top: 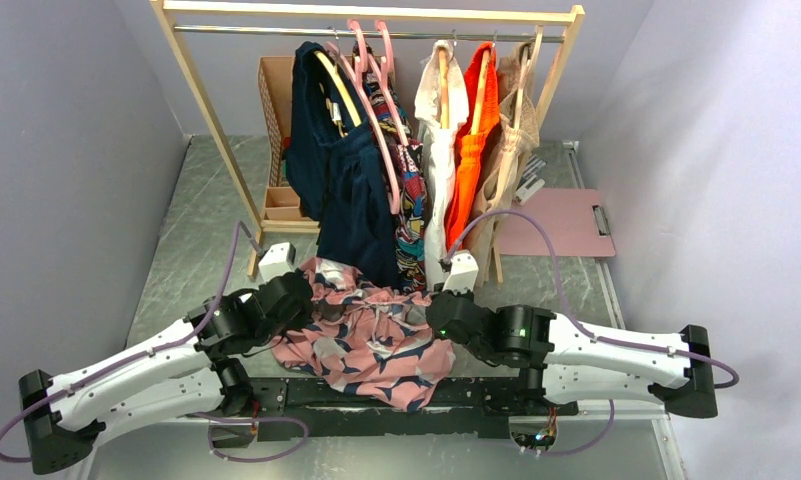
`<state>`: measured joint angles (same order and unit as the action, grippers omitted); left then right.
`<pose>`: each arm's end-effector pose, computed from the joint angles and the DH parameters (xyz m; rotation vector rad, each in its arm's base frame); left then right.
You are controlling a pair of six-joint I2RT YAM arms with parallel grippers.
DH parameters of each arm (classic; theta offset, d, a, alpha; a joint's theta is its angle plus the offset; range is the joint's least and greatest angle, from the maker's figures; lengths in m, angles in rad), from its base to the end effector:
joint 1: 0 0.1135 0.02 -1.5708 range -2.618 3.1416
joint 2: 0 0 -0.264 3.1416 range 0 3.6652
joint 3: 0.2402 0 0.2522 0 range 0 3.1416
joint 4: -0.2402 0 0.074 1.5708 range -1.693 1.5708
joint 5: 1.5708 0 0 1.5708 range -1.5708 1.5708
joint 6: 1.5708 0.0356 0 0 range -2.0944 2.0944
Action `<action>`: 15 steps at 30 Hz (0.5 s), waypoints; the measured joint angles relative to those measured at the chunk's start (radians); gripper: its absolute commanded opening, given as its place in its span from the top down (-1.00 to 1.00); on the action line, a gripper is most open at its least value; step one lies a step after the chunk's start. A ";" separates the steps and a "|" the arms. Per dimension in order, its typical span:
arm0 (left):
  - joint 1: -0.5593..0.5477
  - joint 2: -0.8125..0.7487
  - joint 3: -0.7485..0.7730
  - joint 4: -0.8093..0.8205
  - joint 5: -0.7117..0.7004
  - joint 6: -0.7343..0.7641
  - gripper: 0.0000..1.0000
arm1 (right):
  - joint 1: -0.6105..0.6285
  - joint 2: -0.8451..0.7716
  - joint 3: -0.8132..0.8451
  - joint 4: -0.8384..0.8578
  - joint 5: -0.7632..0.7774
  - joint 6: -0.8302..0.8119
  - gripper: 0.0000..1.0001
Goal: Place the shorts on the hanger
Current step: Adjust the shorts at the center of the board.
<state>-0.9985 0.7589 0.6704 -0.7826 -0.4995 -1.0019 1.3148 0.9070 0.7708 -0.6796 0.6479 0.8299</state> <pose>0.0931 -0.1131 0.2528 -0.2208 2.3298 -0.3945 0.0659 0.1671 0.2731 -0.2440 2.2078 0.4134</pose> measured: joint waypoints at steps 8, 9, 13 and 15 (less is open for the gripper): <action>0.000 -0.005 -0.016 0.005 0.017 -0.032 0.44 | 0.000 0.007 -0.039 0.040 -0.060 0.035 0.23; 0.000 -0.012 -0.015 0.005 0.018 -0.031 0.43 | 0.000 0.003 -0.039 0.047 -0.068 0.030 0.20; 0.000 -0.045 -0.015 0.004 0.019 -0.031 0.41 | 0.000 -0.035 -0.039 0.061 -0.089 0.013 0.13; 0.000 -0.053 -0.010 -0.002 0.019 -0.031 0.36 | 0.000 -0.050 -0.036 0.063 -0.100 -0.002 0.13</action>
<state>-0.9985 0.7055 0.6605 -0.7841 -0.4808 -1.0325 1.3144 0.8574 0.7345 -0.6170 0.5484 0.8276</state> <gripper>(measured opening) 0.291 0.431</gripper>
